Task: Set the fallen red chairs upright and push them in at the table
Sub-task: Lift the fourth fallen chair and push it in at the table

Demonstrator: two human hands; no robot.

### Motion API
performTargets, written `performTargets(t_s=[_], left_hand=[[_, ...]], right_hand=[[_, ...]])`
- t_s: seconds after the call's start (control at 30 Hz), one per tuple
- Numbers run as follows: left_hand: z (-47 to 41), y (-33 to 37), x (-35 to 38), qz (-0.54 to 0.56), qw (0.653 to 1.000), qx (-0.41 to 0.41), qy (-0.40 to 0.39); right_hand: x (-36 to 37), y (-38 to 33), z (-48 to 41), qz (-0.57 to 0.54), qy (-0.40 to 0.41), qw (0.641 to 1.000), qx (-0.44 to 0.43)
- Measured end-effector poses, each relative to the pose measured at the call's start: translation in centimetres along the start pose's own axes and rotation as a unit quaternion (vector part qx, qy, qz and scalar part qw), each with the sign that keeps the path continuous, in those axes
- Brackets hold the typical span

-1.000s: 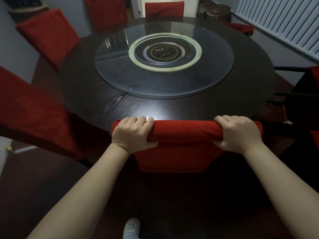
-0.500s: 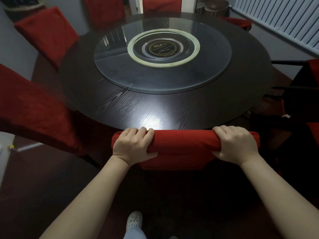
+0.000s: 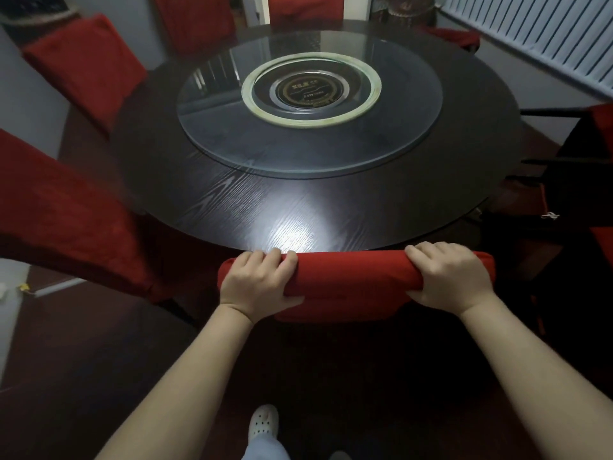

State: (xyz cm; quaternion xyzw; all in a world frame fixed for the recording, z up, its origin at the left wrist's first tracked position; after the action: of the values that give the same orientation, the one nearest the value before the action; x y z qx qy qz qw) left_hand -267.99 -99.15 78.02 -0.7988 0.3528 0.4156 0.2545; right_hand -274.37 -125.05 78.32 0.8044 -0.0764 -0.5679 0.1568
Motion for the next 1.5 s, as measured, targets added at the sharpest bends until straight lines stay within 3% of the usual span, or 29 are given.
performTargets(t_s=[0.53,0.8,1.0,1.5], left_hand=[[0.0,1.8,1.3,0.013,0.999,0.031,-0.039],[0.3,-5.8,1.3,-0.019,0.993,0.042,-0.106],[-1.2,-3.8,2.1,0.013,0.996,0.021,-0.084],[-4.1,-0.3,3.3,0.01,0.996,-0.004,-0.085]], right_hand=[[0.9,1.4,1.6,-0.027,-0.016,0.999,0.02],[0.5,-4.7,-1.4,-0.031,0.012,0.999,-0.01],[1.6,-1.0,-1.8,0.0,0.039,0.999,-0.025],[3.5,3.9,-2.9,0.027,0.015,0.998,-0.059]])
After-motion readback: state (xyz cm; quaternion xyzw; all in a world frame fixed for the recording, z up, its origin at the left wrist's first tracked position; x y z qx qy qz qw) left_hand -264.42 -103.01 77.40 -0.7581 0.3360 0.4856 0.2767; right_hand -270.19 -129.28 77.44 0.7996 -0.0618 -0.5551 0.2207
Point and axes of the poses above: each hand's wrist, its own z-axis away from the middle knuckle, its own x-axis out of the palm, y = z × x, the point moved 7 cm from there along -z, towards the middle knuckle, and after that the axes turned 13 degrees about z, right-handed, at the moved point
